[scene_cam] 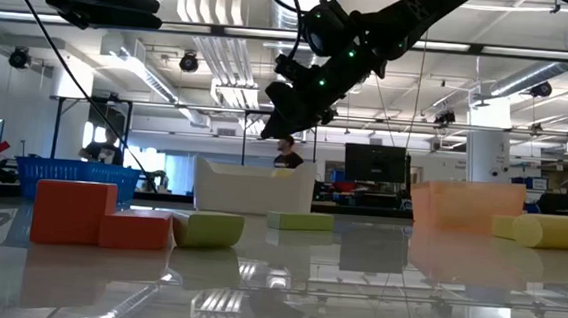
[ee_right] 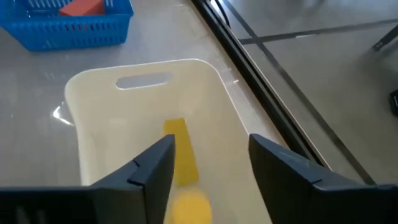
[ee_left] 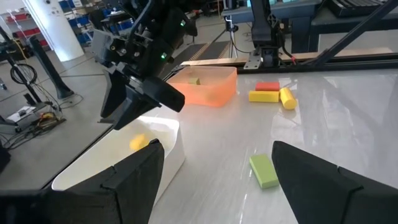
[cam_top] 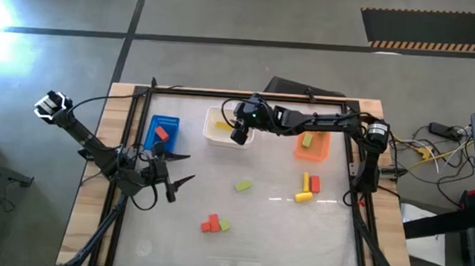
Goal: Sort & place blocks by color
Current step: Put the top green block into the orange bin
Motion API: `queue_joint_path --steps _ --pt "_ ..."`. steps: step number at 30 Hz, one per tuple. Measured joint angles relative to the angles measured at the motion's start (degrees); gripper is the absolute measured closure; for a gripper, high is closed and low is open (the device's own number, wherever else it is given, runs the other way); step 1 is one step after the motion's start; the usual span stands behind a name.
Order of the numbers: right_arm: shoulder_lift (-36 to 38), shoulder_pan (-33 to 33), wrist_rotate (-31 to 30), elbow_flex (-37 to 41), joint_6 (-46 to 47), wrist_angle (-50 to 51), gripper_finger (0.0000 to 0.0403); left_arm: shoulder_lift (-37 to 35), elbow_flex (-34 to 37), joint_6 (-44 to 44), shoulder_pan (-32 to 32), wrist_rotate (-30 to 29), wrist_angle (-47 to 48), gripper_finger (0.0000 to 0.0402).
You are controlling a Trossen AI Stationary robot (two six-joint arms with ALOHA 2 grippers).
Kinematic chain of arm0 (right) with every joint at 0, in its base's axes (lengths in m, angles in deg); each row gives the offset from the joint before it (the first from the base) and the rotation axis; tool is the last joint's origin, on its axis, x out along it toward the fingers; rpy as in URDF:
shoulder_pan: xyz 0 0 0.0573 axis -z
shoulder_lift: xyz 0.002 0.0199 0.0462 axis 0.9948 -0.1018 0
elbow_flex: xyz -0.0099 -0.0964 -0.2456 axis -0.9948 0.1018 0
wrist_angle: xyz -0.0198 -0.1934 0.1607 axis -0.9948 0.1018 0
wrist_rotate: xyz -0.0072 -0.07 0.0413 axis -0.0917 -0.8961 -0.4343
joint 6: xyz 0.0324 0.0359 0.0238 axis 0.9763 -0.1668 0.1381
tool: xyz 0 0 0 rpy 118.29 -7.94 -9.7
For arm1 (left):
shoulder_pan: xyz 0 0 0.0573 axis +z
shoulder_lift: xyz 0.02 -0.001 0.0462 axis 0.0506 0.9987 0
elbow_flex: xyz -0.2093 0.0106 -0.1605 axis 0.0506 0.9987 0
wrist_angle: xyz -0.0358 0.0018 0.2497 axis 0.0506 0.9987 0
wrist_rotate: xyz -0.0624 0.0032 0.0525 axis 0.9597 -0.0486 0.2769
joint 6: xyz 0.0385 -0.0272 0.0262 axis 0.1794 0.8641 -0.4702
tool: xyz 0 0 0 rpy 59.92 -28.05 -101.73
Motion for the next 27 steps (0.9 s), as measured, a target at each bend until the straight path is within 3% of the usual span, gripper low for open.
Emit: queue_joint_path --steps 4,11,19,27 --pt "0.0 -0.1 0.0 -0.2 0.8 -0.2 0.0197 0.0 0.0 0.1 0.0 0.0 -0.2 0.012" --pt "0.0 -3.2 0.2 -0.2 5.1 2.5 0.0217 0.0 0.0 0.4 0.0 0.0 -0.1 0.012" --pt "0.0 -12.2 6.6 -0.2 9.6 6.9 0.0242 0.0 0.0 0.6 0.0 0.0 -0.1 0.012" --pt "0.3 -21.5 6.6 -2.5 10.0 17.7 0.0256 0.0 0.0 0.7 -0.1 0.0 -0.1 0.012"
